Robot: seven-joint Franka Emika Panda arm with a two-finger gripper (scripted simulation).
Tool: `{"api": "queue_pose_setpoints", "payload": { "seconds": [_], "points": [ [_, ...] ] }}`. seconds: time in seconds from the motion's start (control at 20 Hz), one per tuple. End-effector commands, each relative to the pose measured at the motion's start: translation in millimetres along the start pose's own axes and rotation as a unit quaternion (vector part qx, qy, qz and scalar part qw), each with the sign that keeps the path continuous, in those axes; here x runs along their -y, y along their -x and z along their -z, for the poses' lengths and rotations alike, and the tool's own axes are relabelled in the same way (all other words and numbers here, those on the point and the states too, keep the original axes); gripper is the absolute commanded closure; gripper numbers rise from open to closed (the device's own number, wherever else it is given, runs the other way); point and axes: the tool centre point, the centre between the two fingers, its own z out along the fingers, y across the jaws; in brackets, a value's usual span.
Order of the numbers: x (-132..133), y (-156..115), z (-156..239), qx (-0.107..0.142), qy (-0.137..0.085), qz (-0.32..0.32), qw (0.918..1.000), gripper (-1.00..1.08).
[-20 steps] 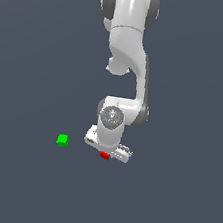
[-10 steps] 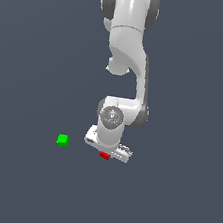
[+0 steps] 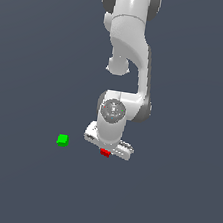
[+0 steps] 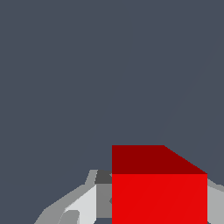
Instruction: Stack the red cube on top of the green cube.
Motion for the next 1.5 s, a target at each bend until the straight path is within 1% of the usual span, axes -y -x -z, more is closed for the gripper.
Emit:
{"api": "queue_pose_setpoints", "payload": {
  "seconds": [0.0,0.2,0.4,0.75,0.9,1.15,1.3,1.45],
  "points": [
    [0.2,-0.3,19.1,-0.001,0.0,0.0,1.0,1.08],
    [0.0,0.0,46.9,-0.001,0.0,0.0,1.0,1.08],
    [0.1,-0.2,64.5,-0.001,0.0,0.0,1.0,1.08],
    [-0.2,-1.5,70.1,-0.002,-0.001,0.0,1.0,1.08],
    [-6.6,-2.5,68.4,-0.002,-0.001,0.0,1.0,1.08],
    [-34.1,-7.1,60.7,-0.002,-0.001,0.0,1.0,1.08],
    [-60.6,-11.6,53.4,-0.002,-0.001,0.0,1.0,1.08],
    [-94.0,-17.5,44.1,-0.002,-0.001,0.0,1.0,1.08]
  ]
}}
